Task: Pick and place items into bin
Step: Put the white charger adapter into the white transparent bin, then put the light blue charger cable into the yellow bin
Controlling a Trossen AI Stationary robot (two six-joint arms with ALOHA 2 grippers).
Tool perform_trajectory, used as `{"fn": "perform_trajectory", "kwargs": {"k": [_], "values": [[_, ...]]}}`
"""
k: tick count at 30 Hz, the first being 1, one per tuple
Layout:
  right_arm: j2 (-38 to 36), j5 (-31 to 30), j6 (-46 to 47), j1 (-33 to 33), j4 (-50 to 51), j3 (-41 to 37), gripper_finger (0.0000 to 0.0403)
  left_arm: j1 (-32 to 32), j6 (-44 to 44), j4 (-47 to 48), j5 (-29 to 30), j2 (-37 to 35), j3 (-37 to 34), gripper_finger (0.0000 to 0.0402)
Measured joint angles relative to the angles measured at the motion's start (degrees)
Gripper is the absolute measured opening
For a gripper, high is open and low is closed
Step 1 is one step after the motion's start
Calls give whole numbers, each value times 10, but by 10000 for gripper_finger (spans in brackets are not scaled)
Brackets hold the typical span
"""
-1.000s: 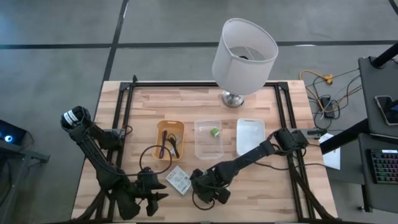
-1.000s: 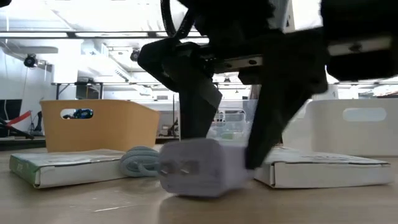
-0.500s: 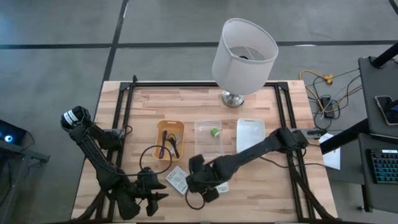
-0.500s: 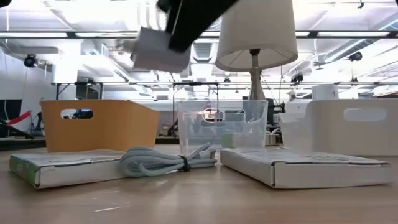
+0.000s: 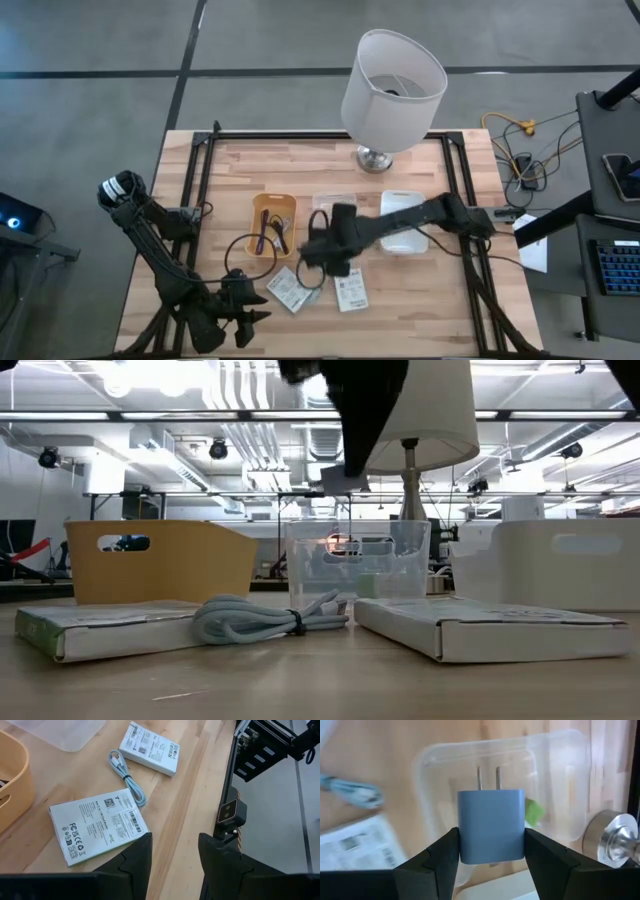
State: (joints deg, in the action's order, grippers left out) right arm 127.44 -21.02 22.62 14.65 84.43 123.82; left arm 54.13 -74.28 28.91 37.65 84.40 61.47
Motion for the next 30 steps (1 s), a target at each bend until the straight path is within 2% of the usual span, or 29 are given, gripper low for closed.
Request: {"fn": "perform_trajectory", "kwargs": {"k": [6, 10, 16, 25, 28, 30], "values": [[0, 37, -20, -72, -16, -52, 189, 0, -1, -1, -15, 0, 0, 144], [0, 48, -27, -95, -24, -82, 189, 0, -2, -3, -33, 0, 0, 144], [0, 48, -56, -90, -93, -97, 206, 3, -3, -3, -35, 0, 0, 144], [0, 44, -91, -82, -90, -101, 301, 3, -3, -3, -35, 0, 0, 144], [-8, 46, -117, -59, -100, -97, 309, 3, -3, -2, -36, 0, 0, 144], [-17, 70, -140, -33, -124, -89, 307, 3, 2, 1, -41, -1, 0, 144]]}}
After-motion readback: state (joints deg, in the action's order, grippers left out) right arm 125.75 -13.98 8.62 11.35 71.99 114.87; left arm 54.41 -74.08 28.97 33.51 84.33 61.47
